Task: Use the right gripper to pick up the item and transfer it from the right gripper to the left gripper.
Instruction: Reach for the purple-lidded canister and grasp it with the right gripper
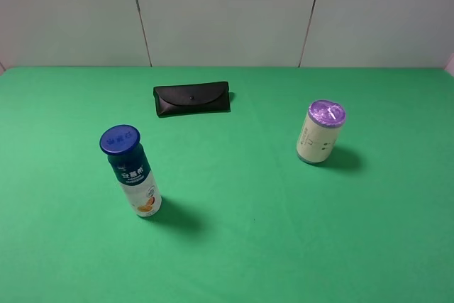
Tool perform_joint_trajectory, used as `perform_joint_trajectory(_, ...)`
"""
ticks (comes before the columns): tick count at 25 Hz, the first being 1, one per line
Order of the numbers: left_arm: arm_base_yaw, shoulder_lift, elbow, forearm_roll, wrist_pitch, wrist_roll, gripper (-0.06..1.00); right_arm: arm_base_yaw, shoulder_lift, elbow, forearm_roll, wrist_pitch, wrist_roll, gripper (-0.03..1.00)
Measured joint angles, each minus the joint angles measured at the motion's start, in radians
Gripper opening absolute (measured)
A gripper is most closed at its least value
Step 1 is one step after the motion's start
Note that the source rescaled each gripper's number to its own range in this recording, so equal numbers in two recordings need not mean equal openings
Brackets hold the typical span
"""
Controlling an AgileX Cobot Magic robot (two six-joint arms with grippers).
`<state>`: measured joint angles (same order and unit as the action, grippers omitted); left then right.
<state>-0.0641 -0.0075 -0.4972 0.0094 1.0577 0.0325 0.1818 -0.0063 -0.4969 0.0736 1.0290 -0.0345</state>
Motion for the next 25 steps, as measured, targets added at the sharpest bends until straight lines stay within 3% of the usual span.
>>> perform_joint_trajectory(9,0.000,0.000,0.000,0.001,0.000,0.000,0.98,0.000,0.000,0.000,0.032,-0.005,0.023,1.00)
perform_joint_trajectory(12,0.000,0.000,0.000,0.001,0.000,0.000,0.98,0.000,0.034,-0.012,0.038,-0.006,0.095,1.00)
perform_joint_trajectory(16,0.000,0.000,0.000,0.001,0.000,0.000,0.98,0.000,0.245,-0.078,0.051,-0.019,0.145,1.00)
perform_joint_trajectory(25,0.000,0.000,0.000,0.001,0.000,0.001,0.98,0.000,0.844,-0.348,0.053,-0.127,-0.053,1.00)
